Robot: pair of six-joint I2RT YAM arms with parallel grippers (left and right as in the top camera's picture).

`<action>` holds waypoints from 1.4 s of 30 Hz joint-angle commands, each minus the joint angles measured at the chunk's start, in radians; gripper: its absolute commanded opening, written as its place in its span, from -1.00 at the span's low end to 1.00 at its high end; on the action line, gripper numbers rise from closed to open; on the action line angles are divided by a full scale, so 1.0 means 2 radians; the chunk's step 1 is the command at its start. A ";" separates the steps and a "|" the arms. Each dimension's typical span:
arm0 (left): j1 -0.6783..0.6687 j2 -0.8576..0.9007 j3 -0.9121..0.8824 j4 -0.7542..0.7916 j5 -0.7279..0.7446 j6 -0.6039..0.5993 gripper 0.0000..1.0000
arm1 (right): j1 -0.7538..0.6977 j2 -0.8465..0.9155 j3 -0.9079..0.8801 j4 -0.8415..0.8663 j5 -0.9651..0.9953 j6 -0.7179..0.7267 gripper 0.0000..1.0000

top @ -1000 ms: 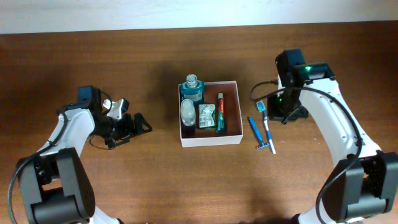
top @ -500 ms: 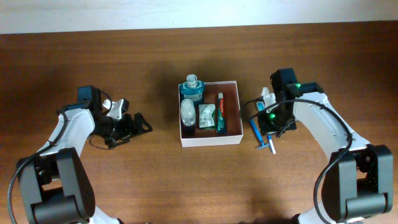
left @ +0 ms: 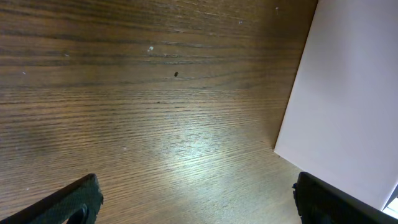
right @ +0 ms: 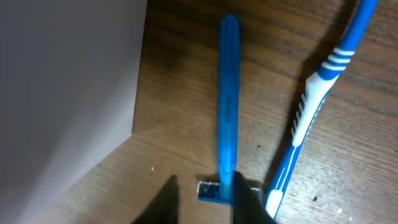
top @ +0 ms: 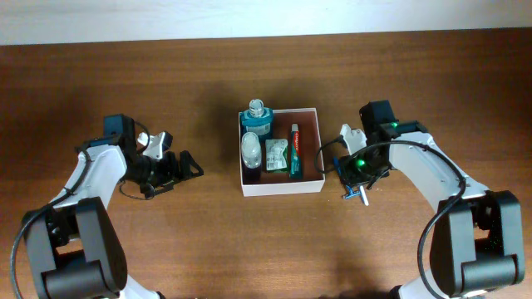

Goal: Pack container
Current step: 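Withdraw the right gripper rightward over the blue razor, then lower the right gripper and close on the blue razor handle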

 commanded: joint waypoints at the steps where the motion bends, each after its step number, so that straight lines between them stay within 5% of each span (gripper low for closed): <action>1: 0.002 -0.013 -0.003 0.000 0.002 0.006 0.99 | 0.001 0.002 -0.006 0.008 -0.008 -0.005 -0.29; 5: 0.002 -0.013 -0.003 0.000 0.002 0.006 0.99 | 0.001 0.002 -0.006 0.009 -0.008 -0.005 -0.15; 33: 0.002 -0.013 -0.003 0.000 0.002 0.006 0.99 | 0.001 0.019 -0.064 0.110 0.038 -0.020 -0.17; 42: 0.002 -0.013 -0.003 0.000 0.002 0.006 0.99 | 0.001 0.019 -0.065 0.110 0.041 -0.020 -0.54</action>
